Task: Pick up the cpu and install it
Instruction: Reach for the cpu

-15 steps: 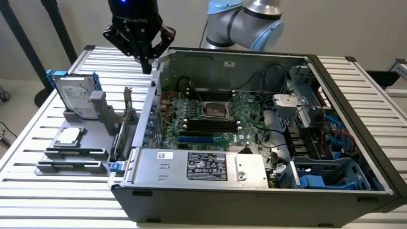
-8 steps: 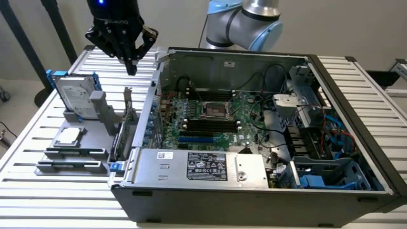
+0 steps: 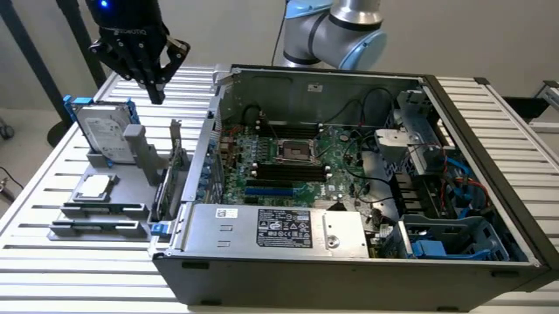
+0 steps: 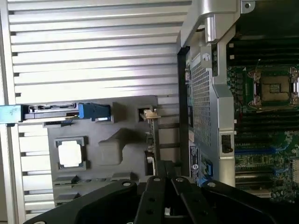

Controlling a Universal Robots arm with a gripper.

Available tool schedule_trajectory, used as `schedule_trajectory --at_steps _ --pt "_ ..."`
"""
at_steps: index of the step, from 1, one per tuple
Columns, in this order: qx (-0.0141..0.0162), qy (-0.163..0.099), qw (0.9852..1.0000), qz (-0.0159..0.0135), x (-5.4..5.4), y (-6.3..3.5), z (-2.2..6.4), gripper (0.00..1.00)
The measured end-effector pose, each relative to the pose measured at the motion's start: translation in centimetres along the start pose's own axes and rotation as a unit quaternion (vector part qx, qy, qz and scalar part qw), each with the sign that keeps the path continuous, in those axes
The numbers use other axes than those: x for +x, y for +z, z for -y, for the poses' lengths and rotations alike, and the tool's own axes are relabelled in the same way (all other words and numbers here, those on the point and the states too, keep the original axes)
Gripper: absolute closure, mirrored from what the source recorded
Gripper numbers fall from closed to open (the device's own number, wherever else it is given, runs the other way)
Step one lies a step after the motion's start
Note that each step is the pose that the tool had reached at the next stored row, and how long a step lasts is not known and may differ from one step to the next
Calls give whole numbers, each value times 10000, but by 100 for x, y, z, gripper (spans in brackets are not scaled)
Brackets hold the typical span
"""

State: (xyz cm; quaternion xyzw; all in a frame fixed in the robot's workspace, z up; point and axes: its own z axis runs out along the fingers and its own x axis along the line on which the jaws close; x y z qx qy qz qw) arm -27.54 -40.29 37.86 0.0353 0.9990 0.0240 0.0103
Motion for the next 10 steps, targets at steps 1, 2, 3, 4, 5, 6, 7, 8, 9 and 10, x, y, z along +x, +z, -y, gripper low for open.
schedule_trajectory --at_steps 1,2,3,4,5,6,7,8,9,10 --pt "0 0 10000 0 44 3 3 89" --pt "0 -1 10000 0 89 6 7 89" --pt "0 0 10000 0 134 9 10 89" --pt "0 0 10000 0 179 12 13 89" --pt "0 0 10000 0 229 16 17 89" --pt "0 0 10000 0 273 19 20 89" --pt "0 -1 10000 0 318 23 24 89" --pt "0 -1 10000 0 363 28 27 89" --pt "0 0 10000 0 408 32 31 89" --pt "0 0 10000 0 453 37 34 89"
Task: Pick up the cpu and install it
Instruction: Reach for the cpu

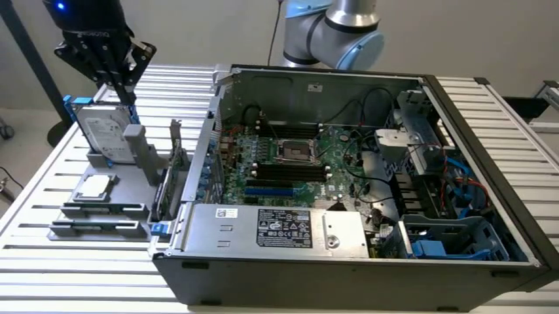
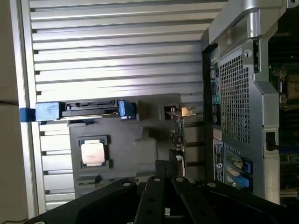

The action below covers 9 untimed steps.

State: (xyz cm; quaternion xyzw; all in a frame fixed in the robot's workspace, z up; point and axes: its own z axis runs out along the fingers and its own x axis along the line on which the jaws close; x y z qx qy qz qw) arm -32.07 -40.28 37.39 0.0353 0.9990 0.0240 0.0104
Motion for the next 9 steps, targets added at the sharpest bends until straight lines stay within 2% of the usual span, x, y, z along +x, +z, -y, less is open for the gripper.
schedule_trajectory --at_steps 9 --pt "5 -1 10000 0 410 58 32 89"
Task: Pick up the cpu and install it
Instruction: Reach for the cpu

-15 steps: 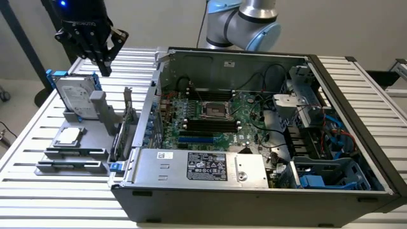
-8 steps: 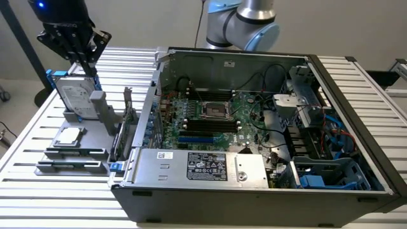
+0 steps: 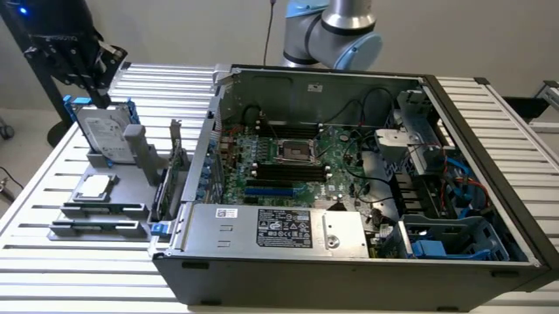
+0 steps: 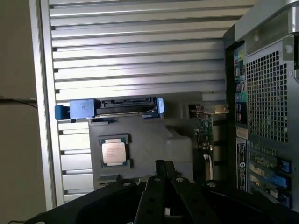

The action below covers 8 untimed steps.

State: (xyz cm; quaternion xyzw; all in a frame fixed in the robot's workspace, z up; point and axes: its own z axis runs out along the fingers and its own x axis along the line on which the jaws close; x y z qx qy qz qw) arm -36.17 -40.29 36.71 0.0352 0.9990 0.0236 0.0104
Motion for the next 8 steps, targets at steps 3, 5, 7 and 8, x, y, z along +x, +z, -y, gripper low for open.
schedule_trajectory --at_steps 3,5,7,8 --pt "4 1 10000 0 135 23 10 89" --pt "7 0 10000 0 227 40 16 89" --pt "13 0 10000 1 321 59 19 89" --pt "16 0 10000 1 366 67 20 89"
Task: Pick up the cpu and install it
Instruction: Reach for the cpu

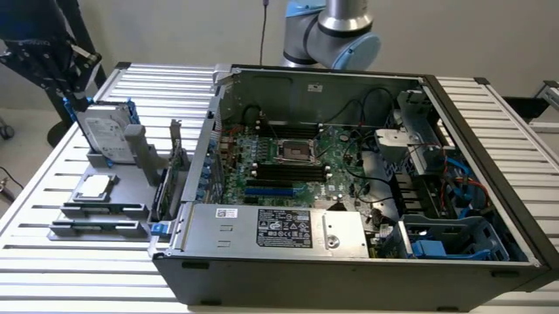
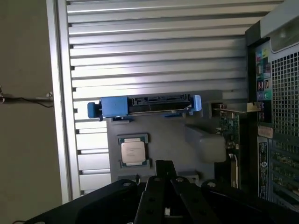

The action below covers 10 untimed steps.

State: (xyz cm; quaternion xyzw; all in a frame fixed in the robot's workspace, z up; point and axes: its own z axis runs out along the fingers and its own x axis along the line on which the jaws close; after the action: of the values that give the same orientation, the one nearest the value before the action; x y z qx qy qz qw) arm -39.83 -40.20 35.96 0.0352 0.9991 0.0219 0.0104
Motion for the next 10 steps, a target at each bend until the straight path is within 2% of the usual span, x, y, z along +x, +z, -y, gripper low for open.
schedule_trajectory --at_steps 5,10 --pt "20 -4 10000 0 218 36 4 89" --pt "28 -55 10000 -6 328 60 2 89"
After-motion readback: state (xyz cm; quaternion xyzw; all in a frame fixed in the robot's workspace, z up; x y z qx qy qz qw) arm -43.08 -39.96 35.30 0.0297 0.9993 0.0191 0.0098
